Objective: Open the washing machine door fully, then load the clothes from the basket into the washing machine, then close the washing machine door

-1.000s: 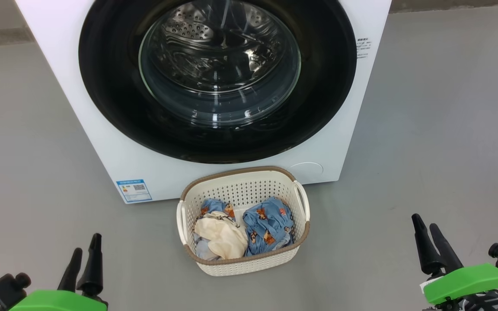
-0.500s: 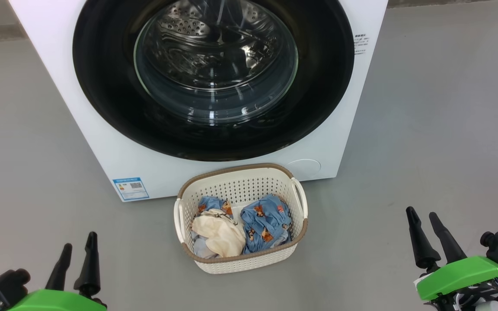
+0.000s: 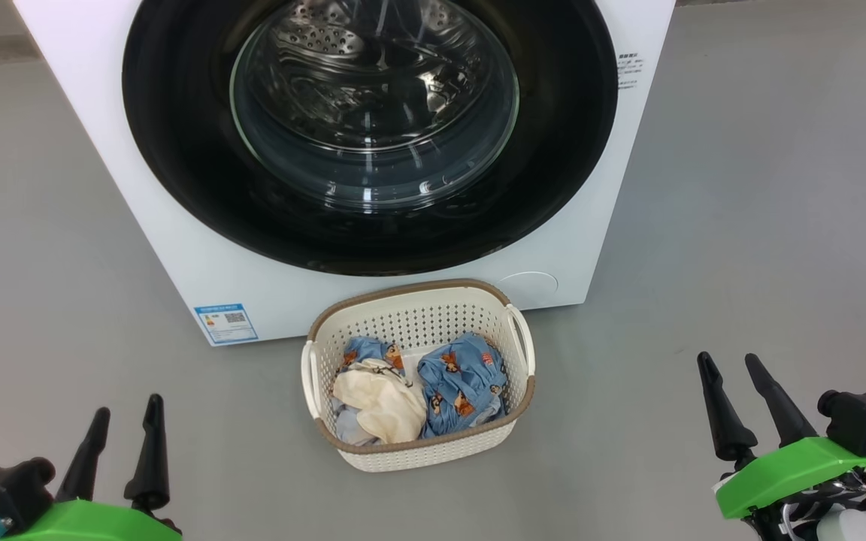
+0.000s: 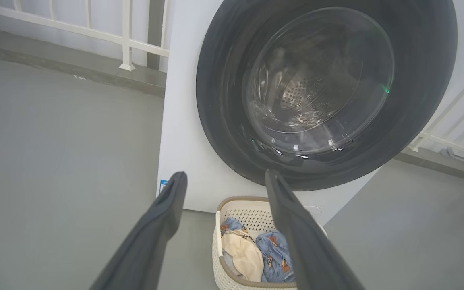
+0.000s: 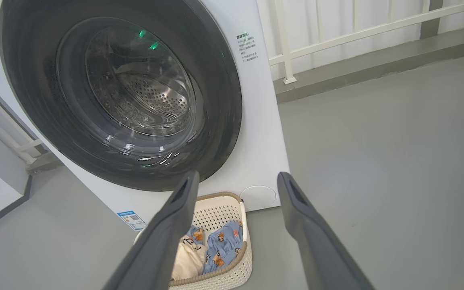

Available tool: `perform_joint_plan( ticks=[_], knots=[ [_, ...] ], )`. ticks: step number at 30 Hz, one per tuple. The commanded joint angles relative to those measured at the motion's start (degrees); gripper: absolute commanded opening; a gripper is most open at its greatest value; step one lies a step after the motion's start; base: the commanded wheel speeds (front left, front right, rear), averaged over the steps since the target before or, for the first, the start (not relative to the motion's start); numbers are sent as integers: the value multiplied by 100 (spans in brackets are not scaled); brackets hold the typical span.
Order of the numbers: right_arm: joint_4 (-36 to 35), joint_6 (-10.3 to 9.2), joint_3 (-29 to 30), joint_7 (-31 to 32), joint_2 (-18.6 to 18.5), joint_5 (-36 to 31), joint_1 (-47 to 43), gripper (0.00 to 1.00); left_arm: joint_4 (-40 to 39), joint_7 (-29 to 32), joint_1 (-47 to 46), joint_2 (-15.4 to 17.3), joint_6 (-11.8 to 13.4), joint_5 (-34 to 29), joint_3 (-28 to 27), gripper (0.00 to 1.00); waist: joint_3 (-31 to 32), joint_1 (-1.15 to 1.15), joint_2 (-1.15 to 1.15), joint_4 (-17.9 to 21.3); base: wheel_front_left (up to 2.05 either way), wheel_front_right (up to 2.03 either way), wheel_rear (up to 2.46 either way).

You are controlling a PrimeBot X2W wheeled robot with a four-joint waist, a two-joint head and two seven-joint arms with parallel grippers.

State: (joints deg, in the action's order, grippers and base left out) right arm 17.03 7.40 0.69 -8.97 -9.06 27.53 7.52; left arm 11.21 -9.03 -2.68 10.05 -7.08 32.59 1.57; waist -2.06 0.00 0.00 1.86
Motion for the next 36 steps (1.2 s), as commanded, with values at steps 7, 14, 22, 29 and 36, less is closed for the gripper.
perform_joint_plan(
  ticks=[7,14,22,29,36],
  knots=[
    [-80,7,-187,-189,-171,-601,342,100,-142,-180,-276,215,-31,-573,-162,100,3,0,0,23,0,0,0],
    [-32,7,-262,-306,-233,-1071,401,100,-149,-299,-266,244,-33,-1044,-187,100,-5,0,0,44,0,0,0],
    [-17,8,-297,-440,-278,-1595,444,100,-140,-433,-294,275,-37,-1591,-233,100,-8,0,0,36,0,0,0],
    [-96,9,-278,-557,-325,-2050,463,100,-157,-551,-282,339,-40,-2061,-230,100,17,0,0,25,0,0,0],
    [-102,9,-207,-603,-263,-2121,448,100,-79,-597,-284,263,-41,-2139,-389,100,22,0,0,25,0,0,0]
  ],
)
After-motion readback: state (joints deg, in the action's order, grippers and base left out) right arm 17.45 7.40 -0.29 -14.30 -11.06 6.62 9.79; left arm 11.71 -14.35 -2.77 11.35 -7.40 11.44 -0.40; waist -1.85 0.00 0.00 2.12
